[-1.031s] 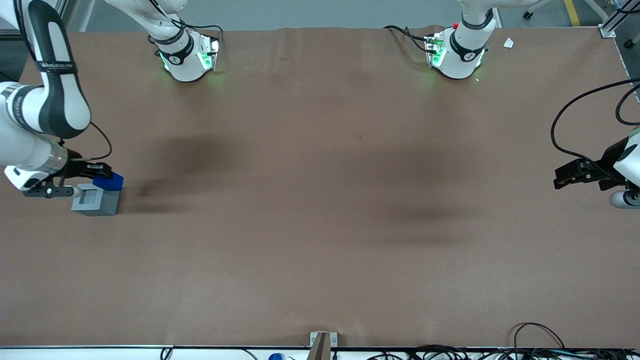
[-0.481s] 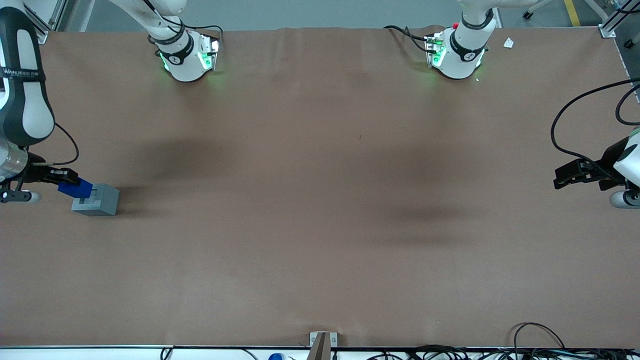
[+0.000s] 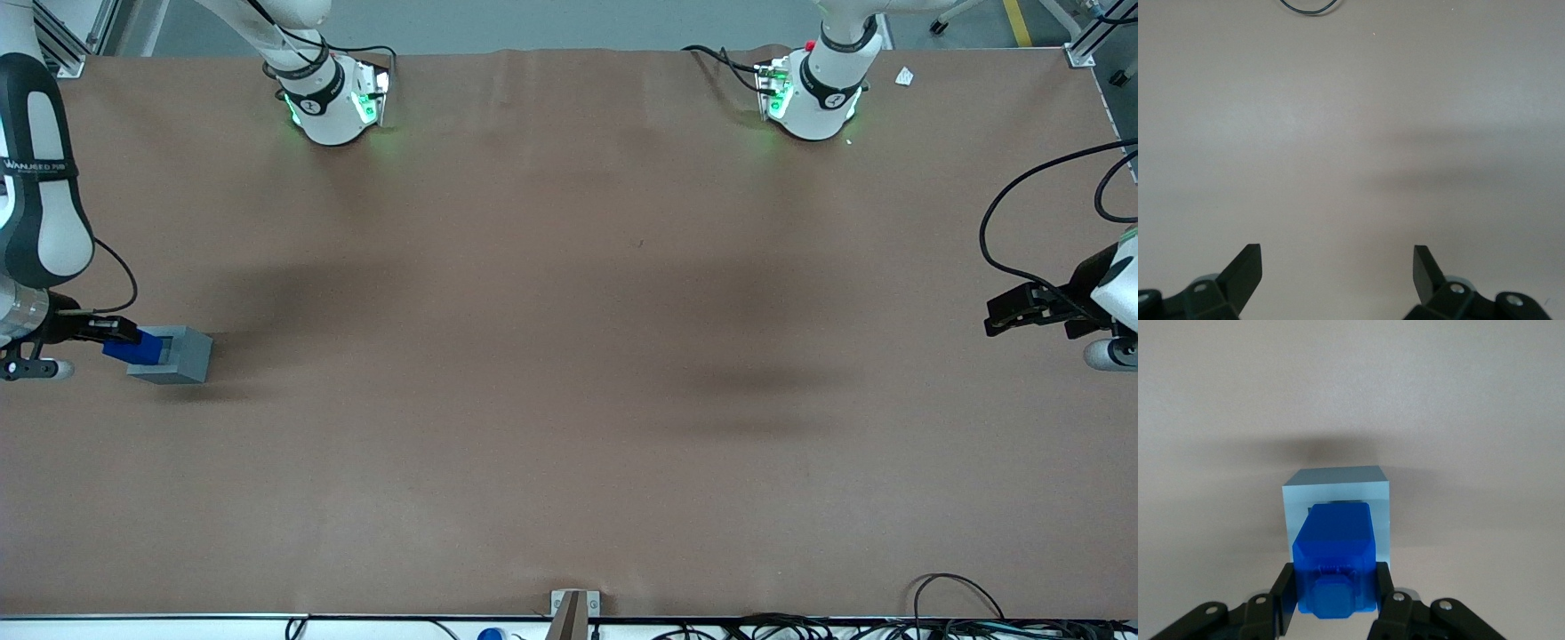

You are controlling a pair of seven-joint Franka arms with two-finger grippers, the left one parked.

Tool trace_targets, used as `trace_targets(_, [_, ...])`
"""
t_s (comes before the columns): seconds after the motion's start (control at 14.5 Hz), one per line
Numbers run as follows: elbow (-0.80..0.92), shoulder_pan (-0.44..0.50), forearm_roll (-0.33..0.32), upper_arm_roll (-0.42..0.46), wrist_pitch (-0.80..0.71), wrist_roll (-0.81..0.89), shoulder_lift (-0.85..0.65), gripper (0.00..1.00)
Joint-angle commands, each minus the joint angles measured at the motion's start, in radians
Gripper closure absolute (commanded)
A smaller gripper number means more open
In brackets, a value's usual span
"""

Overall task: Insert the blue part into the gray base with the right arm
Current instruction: 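Press the blue block down into the gray base's recess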

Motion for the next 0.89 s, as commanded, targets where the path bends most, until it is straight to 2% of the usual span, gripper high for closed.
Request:
trace_targets(0.0, [0.014,-0.023,-0.019,0.017,-0.016,-0.009,0.01,0.92])
trace_targets(0.69, [0.011,-0.015,-0.019,0.017,-0.018,-0.009,0.012,0.92])
trace_targets(0.83, [0.012,-0.012,-0.019,0.017,-0.059,-0.009,0.012,0.92])
